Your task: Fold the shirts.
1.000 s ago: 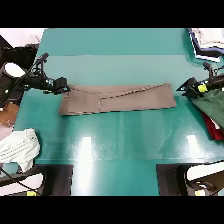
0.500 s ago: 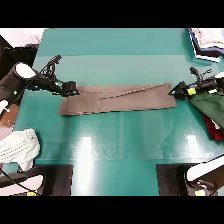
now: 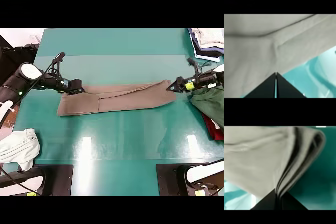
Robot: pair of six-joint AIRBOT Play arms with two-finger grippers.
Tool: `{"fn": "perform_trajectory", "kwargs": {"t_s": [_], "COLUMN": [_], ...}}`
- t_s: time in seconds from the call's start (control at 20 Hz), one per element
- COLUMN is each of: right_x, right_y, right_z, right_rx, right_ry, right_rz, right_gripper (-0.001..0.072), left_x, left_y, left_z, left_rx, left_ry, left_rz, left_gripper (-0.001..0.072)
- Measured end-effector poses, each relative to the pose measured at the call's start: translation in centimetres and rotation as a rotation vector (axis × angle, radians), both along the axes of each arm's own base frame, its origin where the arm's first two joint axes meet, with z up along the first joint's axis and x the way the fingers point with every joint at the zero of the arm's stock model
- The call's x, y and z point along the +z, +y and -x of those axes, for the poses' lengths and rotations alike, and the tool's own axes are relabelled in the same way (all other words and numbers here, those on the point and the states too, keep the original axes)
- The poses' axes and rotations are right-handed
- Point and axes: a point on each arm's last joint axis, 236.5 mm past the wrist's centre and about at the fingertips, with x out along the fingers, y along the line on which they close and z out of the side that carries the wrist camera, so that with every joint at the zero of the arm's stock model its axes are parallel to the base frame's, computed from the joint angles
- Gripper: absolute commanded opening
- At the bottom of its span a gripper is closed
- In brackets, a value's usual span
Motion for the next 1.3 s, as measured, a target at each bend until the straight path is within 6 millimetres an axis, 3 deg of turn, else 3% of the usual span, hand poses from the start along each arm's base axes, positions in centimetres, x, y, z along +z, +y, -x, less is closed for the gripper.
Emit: {"fn": "perform_trajectory", "kwargs": {"t_s": [0.25, 0.45, 0.55, 0.7, 0.85, 1.05, 1.2, 1.3], "right_x": [9.6, 17.3, 20.5, 24.1, 25.8, 25.2, 23.7, 23.0], "right_y": [4.7, 10.2, 13.3, 17.8, 21.8, 25.6, 27.6, 29.0], "right_z": [-0.6, -0.1, 0.3, 1.4, 2.3, 3.1, 3.0, 2.9], "right_rx": [0.042, 0.150, 0.203, 0.291, 0.370, 0.440, 0.455, 0.464], "right_ry": [-0.198, -0.330, -0.390, -0.459, -0.493, -0.474, -0.446, -0.438], "right_rz": [-0.072, -0.110, -0.121, -0.145, -0.168, -0.195, -0.208, -0.217], "right_gripper": [0.0012, 0.0012, 0.0012, 0.0012, 0.0012, 0.0012, 0.0012, 0.0012], "left_x": [-0.9, -3.8, -5.7, -8.3, -9.5, -10.2, -8.7, -6.5], "left_y": [-6.1, -11.8, -13.7, -14.8, -15.3, -14.3, -11.7, -8.6], "left_z": [-2.4, -4.0, -4.4, -4.9, -4.8, -4.6, -5.4, -6.3], "left_rx": [-0.087, -0.185, -0.206, -0.196, -0.199, -0.203, -0.201, -0.186], "left_ry": [-0.030, -0.003, 0.031, 0.080, 0.104, 0.140, 0.119, 0.073], "left_rz": [0.011, 0.010, 0.010, 0.006, 0.002, -0.012, -0.046, -0.096], "left_gripper": [0.0022, 0.0022, 0.0023, 0.0023, 0.0023, 0.0022, 0.0022, 0.0022]}}
